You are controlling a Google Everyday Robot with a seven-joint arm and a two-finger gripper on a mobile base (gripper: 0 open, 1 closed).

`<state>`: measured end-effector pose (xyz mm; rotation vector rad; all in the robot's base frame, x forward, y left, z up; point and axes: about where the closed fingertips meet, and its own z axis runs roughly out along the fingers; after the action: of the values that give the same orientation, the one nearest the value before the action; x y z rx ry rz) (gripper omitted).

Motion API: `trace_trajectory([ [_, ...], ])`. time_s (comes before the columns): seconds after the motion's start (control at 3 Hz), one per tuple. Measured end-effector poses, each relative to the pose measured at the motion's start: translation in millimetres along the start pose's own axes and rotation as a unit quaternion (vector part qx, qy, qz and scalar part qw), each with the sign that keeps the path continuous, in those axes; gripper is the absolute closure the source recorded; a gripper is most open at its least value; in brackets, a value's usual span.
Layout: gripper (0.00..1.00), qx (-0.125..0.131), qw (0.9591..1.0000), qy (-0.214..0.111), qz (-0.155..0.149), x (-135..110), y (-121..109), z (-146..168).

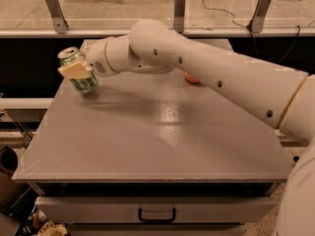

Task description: Knock green can over

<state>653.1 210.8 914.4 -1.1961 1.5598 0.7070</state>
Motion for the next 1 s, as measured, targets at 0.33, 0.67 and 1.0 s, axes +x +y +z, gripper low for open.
trace_trajectory([
  [0.33, 1.00, 0.003, 0.9975, 0.070, -0.011, -0.7, -7.7, -13.7],
  [0.67, 1.00, 0.006, 0.9902, 0.138, -0.022, 2.4, -17.3, -23.1],
  [1.0, 1.00, 0.003, 0.9797, 0.198, -0.029, 11.8, -21.8, -25.8],
])
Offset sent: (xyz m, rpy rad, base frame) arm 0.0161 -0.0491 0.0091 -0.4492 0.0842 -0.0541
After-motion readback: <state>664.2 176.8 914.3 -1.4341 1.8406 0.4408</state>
